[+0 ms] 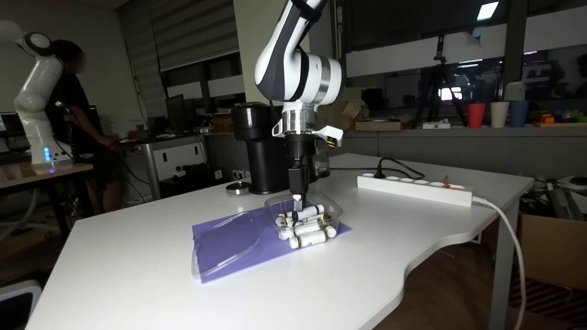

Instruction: Put one of the things in the container on the table

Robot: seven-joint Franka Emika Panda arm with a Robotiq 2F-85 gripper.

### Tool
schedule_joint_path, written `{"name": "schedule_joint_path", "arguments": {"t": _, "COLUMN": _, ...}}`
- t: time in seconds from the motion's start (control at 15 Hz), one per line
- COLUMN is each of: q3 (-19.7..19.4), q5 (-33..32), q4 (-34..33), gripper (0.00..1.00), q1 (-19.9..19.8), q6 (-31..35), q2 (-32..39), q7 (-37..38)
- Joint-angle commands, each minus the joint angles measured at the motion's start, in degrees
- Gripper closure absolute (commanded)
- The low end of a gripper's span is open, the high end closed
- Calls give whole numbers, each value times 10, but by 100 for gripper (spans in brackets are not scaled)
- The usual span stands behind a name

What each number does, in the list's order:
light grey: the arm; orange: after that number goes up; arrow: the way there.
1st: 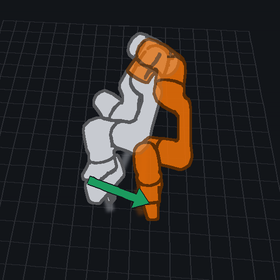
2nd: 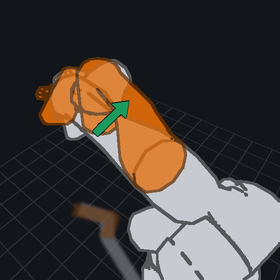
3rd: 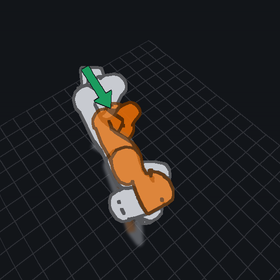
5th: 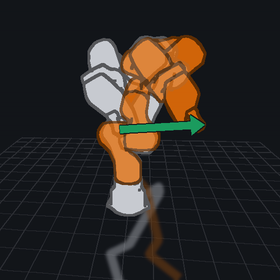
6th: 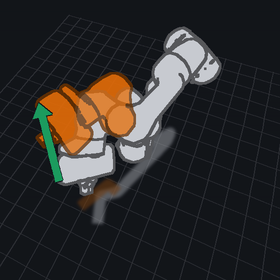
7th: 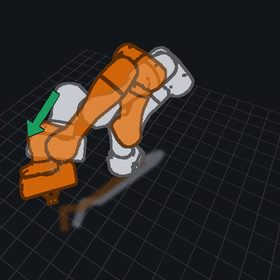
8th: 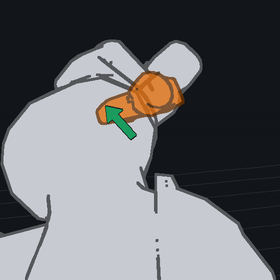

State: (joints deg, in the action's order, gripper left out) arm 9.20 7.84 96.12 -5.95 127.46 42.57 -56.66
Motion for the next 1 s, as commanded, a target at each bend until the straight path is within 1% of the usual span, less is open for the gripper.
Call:
{"name": "schedule_joint_path", "arguments": {"t": 0.0, "q3": 3, "q5": -14, "q4": -4, "gripper": 24, "q1": -2, "q6": -22, "q2": 0, "q7": -14}}
{"name": "schedule_joint_path", "arguments": {"t": 0.2, "q3": 0, "q5": -27, "q4": 2, "gripper": 4, "q1": 5, "q6": -10, "q2": 5, "q7": -33}}
{"name": "schedule_joint_path", "arguments": {"t": 0.33, "q3": -2, "q5": -35, "q4": 5, "gripper": 0, "q1": 9, "q6": 7, "q2": 11, "q7": -34}}
{"name": "schedule_joint_path", "arguments": {"t": 0.4, "q3": 0, "q5": -36, "q4": 8, "gripper": 9, "q1": 9, "q6": 23, "q2": 13, "q7": -36}}
{"name": "schedule_joint_path", "arguments": {"t": 0.47, "q3": 2, "q5": -36, "q4": 9, "gripper": 30, "q1": 10, "q6": 29, "q2": 15, "q7": -38}}
{"name": "schedule_joint_path", "arguments": {"t": 0.53, "q3": 3, "q5": -35, "q4": 9, "gripper": 30, "q1": 10, "q6": 37, "q2": 17, "q7": -37}}
{"name": "schedule_joint_path", "arguments": {"t": 0.6, "q3": 4, "q5": -34, "q4": 9, "gripper": 36, "q1": 10, "q6": 44, "q2": 18, "q7": -37}}
{"name": "schedule_joint_path", "arguments": {"t": 0.67, "q3": 5, "q5": -33, "q4": 9, "gripper": 45, "q1": 10, "q6": 48, "q2": 16, "q7": -36}}
{"name": "schedule_joint_path", "arguments": {"t": 0.8, "q3": 5, "q5": -31, "q4": 9, "gripper": 59, "q1": 9, "q6": 58, "q2": 14, "q7": -33}}
{"name": "schedule_joint_path", "arguments": {"t": 0.93, "q3": 4, "q5": -32, "q4": 10, "gripper": 72, "q1": 9, "q6": 67, "q2": 13, "q7": -30}}
